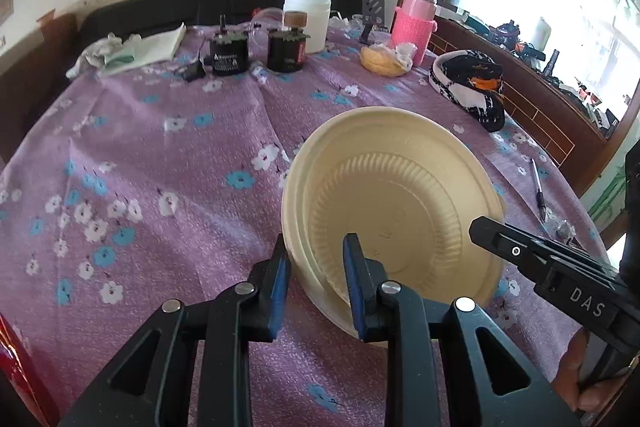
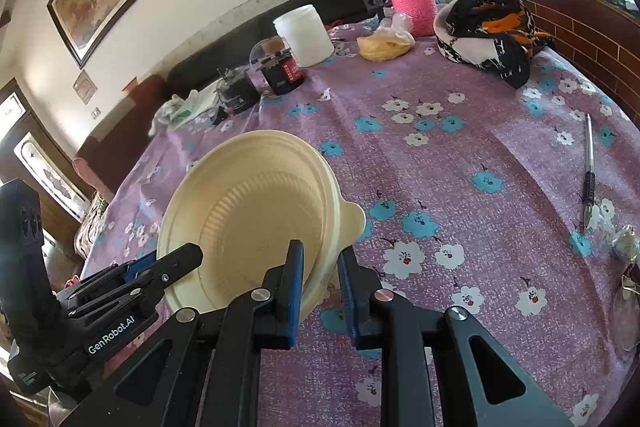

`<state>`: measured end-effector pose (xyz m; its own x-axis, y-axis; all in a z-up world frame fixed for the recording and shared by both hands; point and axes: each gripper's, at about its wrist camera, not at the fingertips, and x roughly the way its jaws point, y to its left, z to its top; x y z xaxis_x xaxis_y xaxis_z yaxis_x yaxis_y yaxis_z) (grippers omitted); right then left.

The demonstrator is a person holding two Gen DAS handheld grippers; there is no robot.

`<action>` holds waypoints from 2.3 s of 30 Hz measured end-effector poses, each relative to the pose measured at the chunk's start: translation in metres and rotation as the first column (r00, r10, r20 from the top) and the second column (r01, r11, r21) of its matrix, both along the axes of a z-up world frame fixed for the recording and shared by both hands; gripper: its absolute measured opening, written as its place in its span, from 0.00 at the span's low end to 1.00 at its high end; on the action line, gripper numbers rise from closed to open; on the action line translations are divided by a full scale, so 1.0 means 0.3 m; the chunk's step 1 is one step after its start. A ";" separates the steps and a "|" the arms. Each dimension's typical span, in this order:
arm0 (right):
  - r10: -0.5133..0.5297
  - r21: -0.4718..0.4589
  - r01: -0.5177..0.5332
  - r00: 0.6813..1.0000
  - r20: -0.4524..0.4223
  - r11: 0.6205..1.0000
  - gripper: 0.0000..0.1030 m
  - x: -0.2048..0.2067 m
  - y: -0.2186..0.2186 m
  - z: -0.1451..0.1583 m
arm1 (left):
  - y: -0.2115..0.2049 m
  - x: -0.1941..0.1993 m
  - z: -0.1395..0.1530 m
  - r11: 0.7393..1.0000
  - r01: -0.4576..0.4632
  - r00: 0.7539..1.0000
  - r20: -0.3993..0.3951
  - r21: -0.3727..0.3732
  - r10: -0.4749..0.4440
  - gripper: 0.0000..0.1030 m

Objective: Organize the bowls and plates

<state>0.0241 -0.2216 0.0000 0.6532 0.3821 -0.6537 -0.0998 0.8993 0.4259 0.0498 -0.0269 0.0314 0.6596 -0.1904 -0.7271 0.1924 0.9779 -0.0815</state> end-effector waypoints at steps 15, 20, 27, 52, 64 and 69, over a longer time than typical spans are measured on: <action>0.005 0.039 -0.006 0.999 0.040 0.999 0.18 -0.015 -0.007 0.019 | -0.003 -0.015 0.020 1.000 -0.005 0.999 0.037 0.016 0.005 0.23; 0.004 0.046 -0.006 0.999 0.050 0.999 0.18 -0.020 -0.008 0.025 | -0.003 -0.016 0.022 1.000 -0.006 0.999 0.038 0.015 0.006 0.23; 0.003 0.051 -0.006 0.998 0.060 0.999 0.18 -0.028 -0.008 0.030 | -0.003 -0.015 0.029 1.000 -0.008 0.999 0.042 0.015 0.007 0.23; 0.019 0.103 -0.029 0.995 0.098 0.994 0.19 -0.078 -0.017 0.073 | -0.042 -0.102 0.089 0.993 -0.042 0.992 0.121 0.111 0.029 0.29; 0.041 0.115 -0.053 0.993 0.107 0.992 0.19 -0.240 0.024 0.115 | -0.005 -0.282 0.111 0.989 -0.064 0.987 0.155 0.130 0.043 0.34; 0.064 0.112 -0.074 0.994 0.090 0.991 0.19 -0.301 0.053 0.118 | 0.025 -0.355 0.113 0.989 -0.074 0.985 0.166 0.126 0.053 0.34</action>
